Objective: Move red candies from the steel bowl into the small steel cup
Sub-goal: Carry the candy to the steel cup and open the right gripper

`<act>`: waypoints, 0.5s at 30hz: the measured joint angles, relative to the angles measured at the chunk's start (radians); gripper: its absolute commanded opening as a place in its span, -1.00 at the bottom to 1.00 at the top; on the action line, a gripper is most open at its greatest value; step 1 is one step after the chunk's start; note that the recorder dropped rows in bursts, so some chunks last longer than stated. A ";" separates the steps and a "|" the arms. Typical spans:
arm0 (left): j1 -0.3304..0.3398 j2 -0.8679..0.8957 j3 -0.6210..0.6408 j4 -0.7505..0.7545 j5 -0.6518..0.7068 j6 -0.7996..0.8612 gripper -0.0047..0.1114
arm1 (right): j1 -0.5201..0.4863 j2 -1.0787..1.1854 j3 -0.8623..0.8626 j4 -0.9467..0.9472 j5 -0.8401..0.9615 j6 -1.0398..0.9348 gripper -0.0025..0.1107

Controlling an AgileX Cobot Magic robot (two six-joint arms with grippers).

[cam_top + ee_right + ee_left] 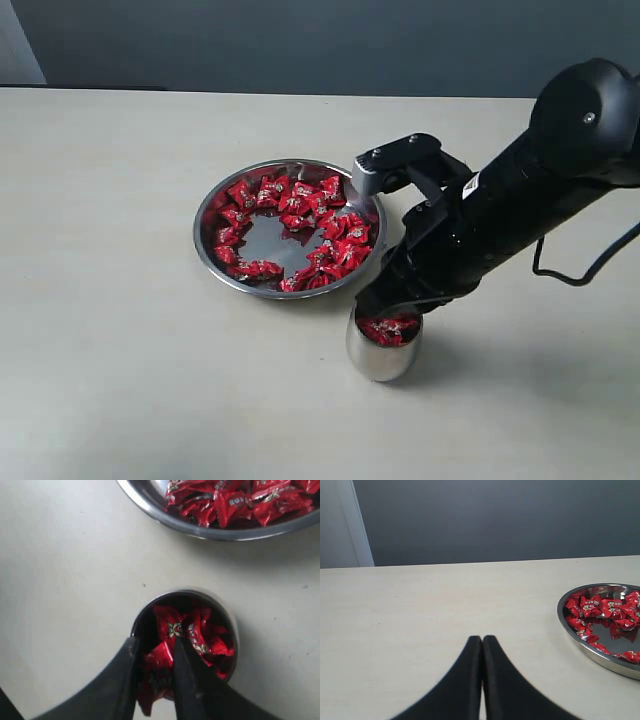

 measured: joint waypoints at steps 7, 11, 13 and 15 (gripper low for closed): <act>0.000 0.000 0.000 0.000 0.000 0.000 -0.91 | 0.000 0.000 0.000 -0.033 -0.019 -0.006 -0.95; 0.000 0.000 0.000 0.000 0.000 0.000 -0.91 | 0.000 0.000 0.000 -0.057 -0.019 -0.008 -0.95; 0.000 0.000 0.000 0.000 0.000 0.000 -0.91 | 0.000 0.000 0.002 -0.060 -0.019 -0.008 -0.95; 0.000 0.000 0.000 0.000 0.000 0.000 -0.91 | 0.000 0.000 0.002 -0.061 -0.019 -0.012 -0.95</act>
